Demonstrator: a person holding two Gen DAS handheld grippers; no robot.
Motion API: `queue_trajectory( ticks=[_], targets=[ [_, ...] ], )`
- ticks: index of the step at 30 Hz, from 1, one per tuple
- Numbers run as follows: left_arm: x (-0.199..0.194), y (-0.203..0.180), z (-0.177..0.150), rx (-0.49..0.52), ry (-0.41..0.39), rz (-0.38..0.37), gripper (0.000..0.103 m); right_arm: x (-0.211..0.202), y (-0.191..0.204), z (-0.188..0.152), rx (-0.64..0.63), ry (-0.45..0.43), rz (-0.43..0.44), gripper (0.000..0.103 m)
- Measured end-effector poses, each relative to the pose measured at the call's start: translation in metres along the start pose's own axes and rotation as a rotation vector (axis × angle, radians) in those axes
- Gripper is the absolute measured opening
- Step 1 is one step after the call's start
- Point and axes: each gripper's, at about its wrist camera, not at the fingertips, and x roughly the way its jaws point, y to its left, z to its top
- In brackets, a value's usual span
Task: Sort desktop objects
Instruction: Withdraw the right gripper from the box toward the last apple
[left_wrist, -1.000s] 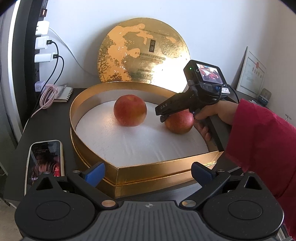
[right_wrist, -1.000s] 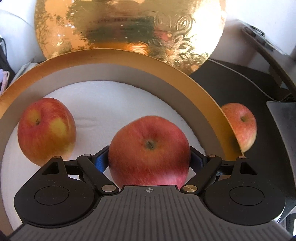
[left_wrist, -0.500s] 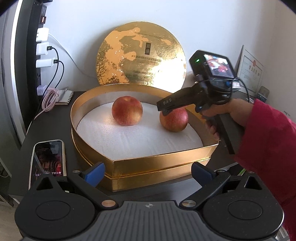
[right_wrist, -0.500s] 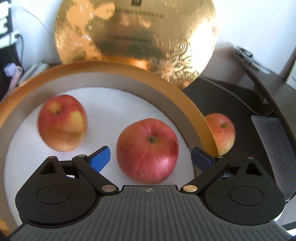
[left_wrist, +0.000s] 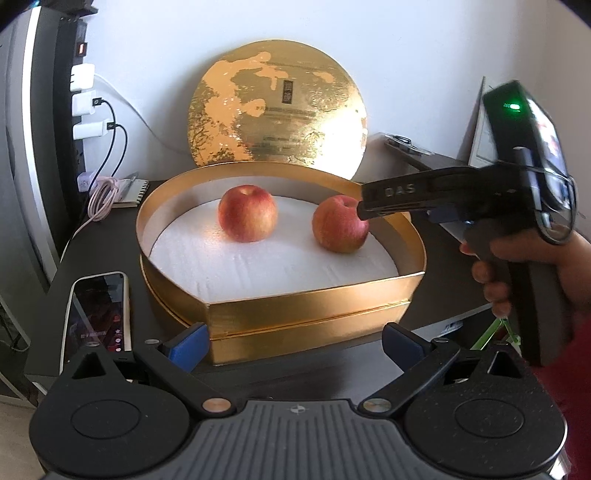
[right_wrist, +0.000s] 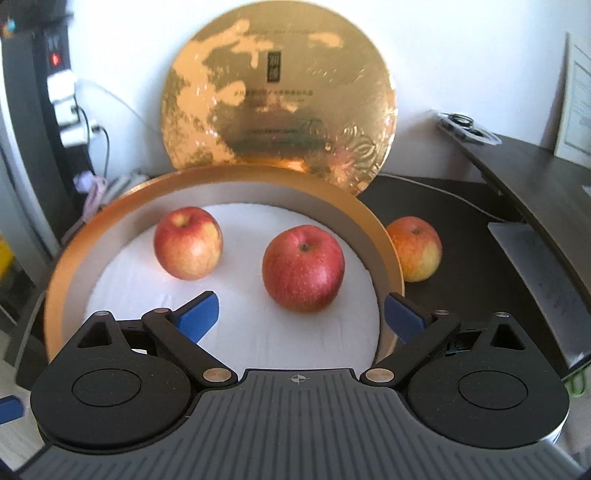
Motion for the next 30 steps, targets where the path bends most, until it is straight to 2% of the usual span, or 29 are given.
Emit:
queue_trajectory(
  ticks=[5,8,14,24,30],
  targets=[
    [0.003,-0.011,0.001,0.008,0.015,0.023,0.1,-0.02,-0.02,-0.017,0.079,-0.019,0.031,0.099],
    [0.007,-0.017,0.002,0.004,0.028,0.042,0.1,-0.032,-0.026,-0.032,0.079,-0.042,0.033,0.099],
    [0.014,-0.033,0.007,0.014,0.04,0.05,0.1,-0.044,-0.04,-0.058,0.087,-0.022,0.04,0.099],
    [0.027,-0.051,0.01,0.022,0.06,0.048,0.1,-0.051,-0.072,-0.081,0.134,-0.011,-0.015,0.099],
    [0.031,-0.056,0.019,0.031,0.037,0.051,0.1,-0.047,-0.089,-0.085,0.181,-0.01,-0.031,0.099]
  ],
)
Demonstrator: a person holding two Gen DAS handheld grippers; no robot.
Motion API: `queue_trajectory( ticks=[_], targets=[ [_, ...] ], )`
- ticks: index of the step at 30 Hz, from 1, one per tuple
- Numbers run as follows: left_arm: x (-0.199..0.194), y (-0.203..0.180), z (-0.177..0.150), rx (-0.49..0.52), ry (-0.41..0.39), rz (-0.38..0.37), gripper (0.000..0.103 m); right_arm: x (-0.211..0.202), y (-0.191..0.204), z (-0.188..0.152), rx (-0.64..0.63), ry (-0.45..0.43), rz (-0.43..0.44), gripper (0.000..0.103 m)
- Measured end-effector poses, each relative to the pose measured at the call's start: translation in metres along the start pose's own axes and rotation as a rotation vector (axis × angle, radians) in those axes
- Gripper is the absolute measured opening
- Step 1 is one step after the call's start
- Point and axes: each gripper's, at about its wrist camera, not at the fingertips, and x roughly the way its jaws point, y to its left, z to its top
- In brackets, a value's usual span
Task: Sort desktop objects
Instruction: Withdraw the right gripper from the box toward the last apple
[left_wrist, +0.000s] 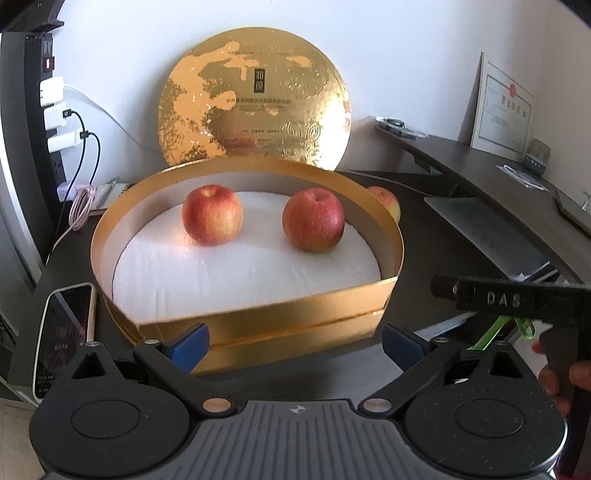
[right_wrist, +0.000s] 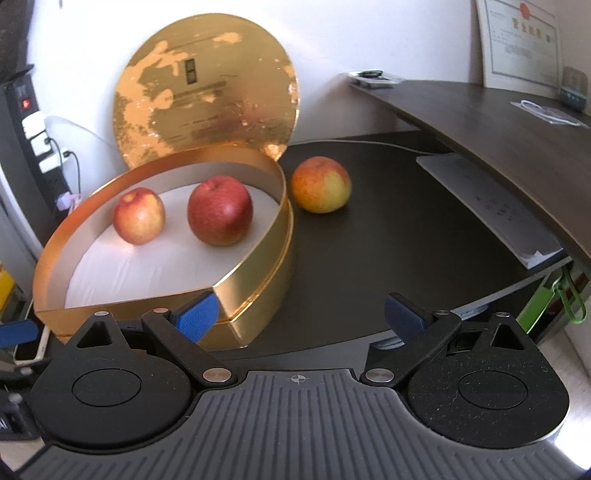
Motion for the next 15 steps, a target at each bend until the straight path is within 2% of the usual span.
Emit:
queue_trajectory(
  ticks=[8,15],
  targets=[
    [0.012,-0.003,0.017,0.0,-0.025,-0.003,0.1,0.016,-0.021,0.006,0.064,-0.032,0.031,0.099],
    [0.028,0.001,0.03,-0.015,-0.015,0.009,0.1,0.054,-0.042,0.044,0.103,-0.065,0.038,0.099]
  ],
)
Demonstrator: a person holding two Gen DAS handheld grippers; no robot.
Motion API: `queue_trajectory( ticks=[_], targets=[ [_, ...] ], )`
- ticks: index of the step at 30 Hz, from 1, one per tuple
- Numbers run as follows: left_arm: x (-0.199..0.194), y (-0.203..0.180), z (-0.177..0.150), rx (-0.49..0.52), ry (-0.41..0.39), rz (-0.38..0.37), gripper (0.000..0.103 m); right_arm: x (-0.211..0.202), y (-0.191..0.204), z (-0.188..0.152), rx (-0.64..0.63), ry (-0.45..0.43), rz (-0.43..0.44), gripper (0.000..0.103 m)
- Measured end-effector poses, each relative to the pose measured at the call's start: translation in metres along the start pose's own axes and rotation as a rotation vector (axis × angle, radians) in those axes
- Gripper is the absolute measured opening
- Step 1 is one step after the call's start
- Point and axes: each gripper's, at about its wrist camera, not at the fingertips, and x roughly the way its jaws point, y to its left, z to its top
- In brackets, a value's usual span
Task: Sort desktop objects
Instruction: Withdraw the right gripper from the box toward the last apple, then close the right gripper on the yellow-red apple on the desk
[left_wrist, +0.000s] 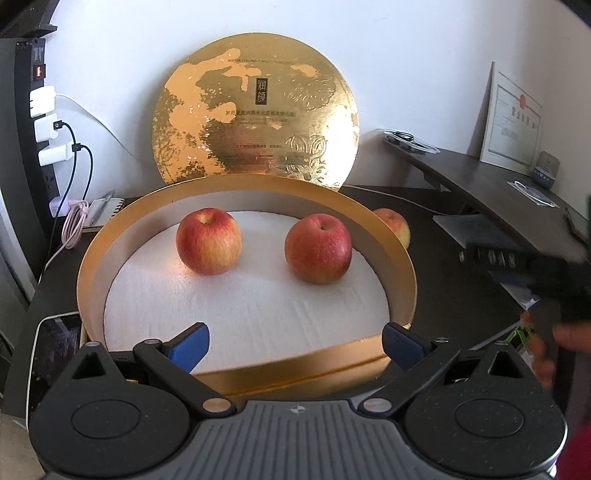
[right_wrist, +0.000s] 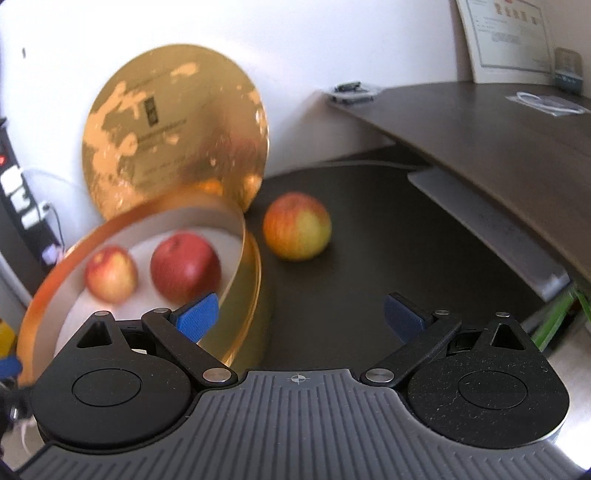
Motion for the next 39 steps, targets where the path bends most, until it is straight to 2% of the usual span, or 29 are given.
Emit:
queue_trajectory(
  ticks=[5,11,14,19,22,34,36,39],
  targets=[
    [0.011,0.003,0.008,-0.008,0.01,0.013,0.1,0.054,-0.016,0.033,0.002,0.028,0.001,0.098],
    [0.024,0.003,0.014,-0.013,0.022,0.016,0.1,0.108,-0.026,0.061,0.086,0.073,0.041,0.098],
    [0.028,0.002,0.014,-0.012,0.027,0.007,0.1,0.13,-0.024,0.071,0.136,0.098,0.066,0.098],
    [0.033,0.005,0.013,-0.01,0.041,0.015,0.1,0.164,-0.021,0.078,0.199,0.142,0.047,0.095],
    [0.035,0.006,0.013,-0.011,0.046,0.016,0.1,0.176,-0.019,0.081,0.225,0.161,0.044,0.092],
    [0.036,0.012,0.012,-0.02,0.053,0.015,0.1,0.208,-0.002,0.08,0.224,0.267,-0.017,0.092],
    [0.036,0.013,0.012,-0.022,0.054,0.018,0.1,0.209,-0.002,0.079,0.233,0.266,-0.015,0.087],
    [0.035,0.015,0.012,-0.025,0.054,0.02,0.1,0.206,-0.003,0.077,0.232,0.262,-0.014,0.086]
  ],
)
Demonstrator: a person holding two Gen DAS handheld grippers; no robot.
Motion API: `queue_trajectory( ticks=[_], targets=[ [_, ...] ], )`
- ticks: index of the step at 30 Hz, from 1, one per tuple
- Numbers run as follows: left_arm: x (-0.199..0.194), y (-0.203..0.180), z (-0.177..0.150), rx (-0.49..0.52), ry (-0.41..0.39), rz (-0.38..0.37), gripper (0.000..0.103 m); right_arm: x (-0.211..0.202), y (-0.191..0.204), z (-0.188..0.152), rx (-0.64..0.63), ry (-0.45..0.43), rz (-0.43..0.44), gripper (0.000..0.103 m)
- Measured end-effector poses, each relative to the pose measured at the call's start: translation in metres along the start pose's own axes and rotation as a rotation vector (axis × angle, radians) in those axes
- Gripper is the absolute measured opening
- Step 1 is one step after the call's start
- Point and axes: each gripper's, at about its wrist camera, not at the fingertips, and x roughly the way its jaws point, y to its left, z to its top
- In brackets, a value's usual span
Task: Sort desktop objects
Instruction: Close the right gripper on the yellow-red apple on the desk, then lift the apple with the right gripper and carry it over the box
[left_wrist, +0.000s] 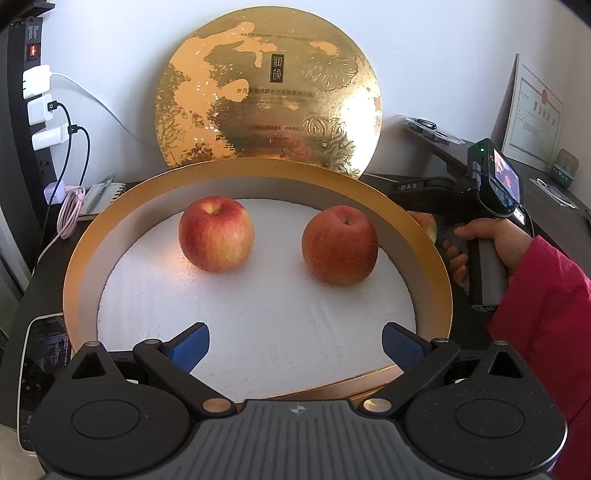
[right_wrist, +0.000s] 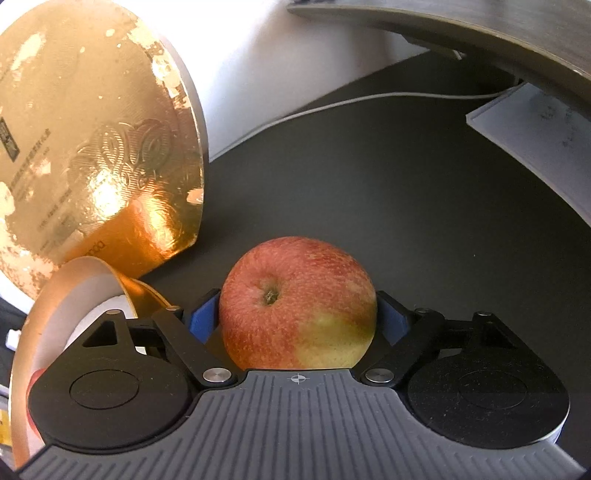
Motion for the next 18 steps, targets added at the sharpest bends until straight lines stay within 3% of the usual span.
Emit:
queue_trajectory(
  ticks=[18],
  targets=[
    [-0.019,-0.014,-0.016,0.059,-0.004,-0.076,0.1,-0.055,-0.022,-0.028,-0.115,-0.08,-0.127,0.086]
  ],
)
